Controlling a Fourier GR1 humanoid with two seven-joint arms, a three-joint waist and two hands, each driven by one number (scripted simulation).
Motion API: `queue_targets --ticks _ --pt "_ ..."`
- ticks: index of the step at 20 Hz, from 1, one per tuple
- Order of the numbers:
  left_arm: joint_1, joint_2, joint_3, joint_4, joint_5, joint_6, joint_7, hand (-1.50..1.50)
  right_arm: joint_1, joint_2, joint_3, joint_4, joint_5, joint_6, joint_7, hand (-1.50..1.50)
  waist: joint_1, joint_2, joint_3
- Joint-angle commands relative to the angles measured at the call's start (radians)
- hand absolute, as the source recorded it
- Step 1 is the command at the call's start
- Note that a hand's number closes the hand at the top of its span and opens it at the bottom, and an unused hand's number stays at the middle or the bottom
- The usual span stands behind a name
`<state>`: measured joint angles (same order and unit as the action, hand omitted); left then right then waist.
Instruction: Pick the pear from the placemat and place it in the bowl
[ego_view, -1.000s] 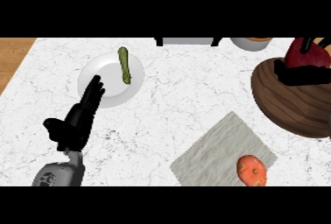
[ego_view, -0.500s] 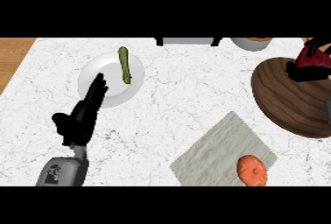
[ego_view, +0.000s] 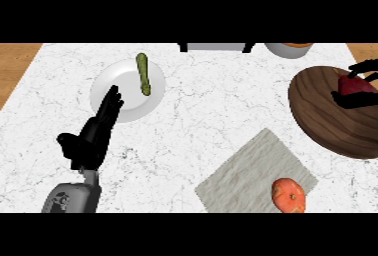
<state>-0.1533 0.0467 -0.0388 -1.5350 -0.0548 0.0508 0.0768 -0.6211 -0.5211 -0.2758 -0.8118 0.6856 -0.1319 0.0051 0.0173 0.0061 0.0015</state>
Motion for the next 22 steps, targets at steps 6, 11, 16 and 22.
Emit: queue_targets --ticks 6,11,16,22 --pt "0.042 -0.032 -0.040 -0.043 -0.032 0.026 0.002 0.00 -0.050 -0.032 -0.110 0.256 -0.157 0.093 -0.334 -1.50 0.006 0.001 0.001" --pt "0.032 -0.010 -0.015 -0.009 -0.021 0.008 -0.025 0.00 -0.037 -0.017 -0.197 0.166 -0.268 0.060 -0.418 -1.50 -0.011 -0.004 0.000" --pt "0.007 0.025 0.028 -0.018 0.015 -0.022 0.017 0.00 -0.058 -0.035 -0.260 0.119 -0.373 0.116 -0.350 -1.50 -0.014 -0.006 -0.001" --pt "-0.058 0.027 0.044 -0.002 0.017 -0.015 0.083 0.00 0.019 -0.067 -0.308 0.056 -0.490 0.220 -0.275 -1.50 -0.018 -0.007 -0.001"
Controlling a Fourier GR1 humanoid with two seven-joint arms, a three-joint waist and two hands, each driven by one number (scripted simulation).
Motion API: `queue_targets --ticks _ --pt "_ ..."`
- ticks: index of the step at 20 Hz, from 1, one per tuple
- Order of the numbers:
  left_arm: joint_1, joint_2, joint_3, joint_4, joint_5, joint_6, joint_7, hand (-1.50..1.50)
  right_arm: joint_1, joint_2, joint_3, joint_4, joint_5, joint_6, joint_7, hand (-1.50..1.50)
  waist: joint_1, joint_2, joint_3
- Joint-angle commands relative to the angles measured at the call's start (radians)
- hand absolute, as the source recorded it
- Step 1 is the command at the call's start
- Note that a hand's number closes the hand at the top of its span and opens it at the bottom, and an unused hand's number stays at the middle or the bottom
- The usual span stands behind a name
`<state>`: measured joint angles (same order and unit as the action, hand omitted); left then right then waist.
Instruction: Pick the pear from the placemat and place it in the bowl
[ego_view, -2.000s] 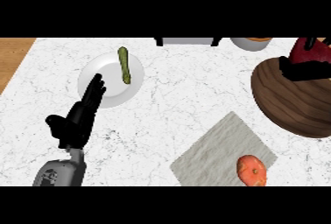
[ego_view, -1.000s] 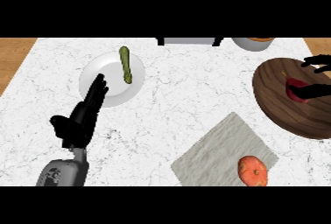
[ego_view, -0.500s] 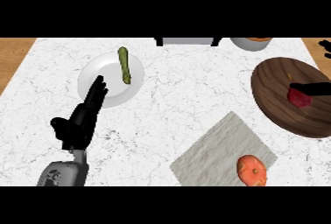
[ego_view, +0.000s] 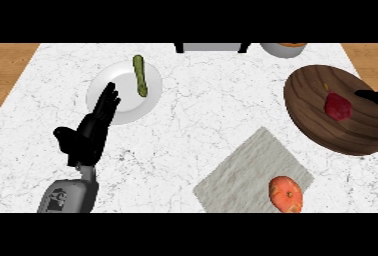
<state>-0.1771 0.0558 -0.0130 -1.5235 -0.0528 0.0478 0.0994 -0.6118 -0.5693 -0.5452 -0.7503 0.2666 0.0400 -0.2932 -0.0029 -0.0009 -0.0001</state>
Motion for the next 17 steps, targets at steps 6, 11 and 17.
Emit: queue_targets --ticks 6,11,17 --pt "0.029 -0.038 -0.027 -0.023 -0.023 0.031 -0.001 0.00 0.186 -0.059 -0.091 -0.095 -0.206 0.244 0.003 -1.50 -0.006 -0.002 0.000" --pt "0.023 -0.023 -0.002 0.012 -0.016 0.020 -0.051 0.00 0.251 -0.058 -0.087 -0.097 -0.256 0.301 -0.076 -1.50 0.001 0.001 0.000" --pt "-0.019 -0.008 0.015 0.007 -0.002 0.002 0.006 0.00 0.372 -0.093 -0.091 -0.200 -0.312 0.382 -0.032 -1.50 -0.003 0.000 0.000"
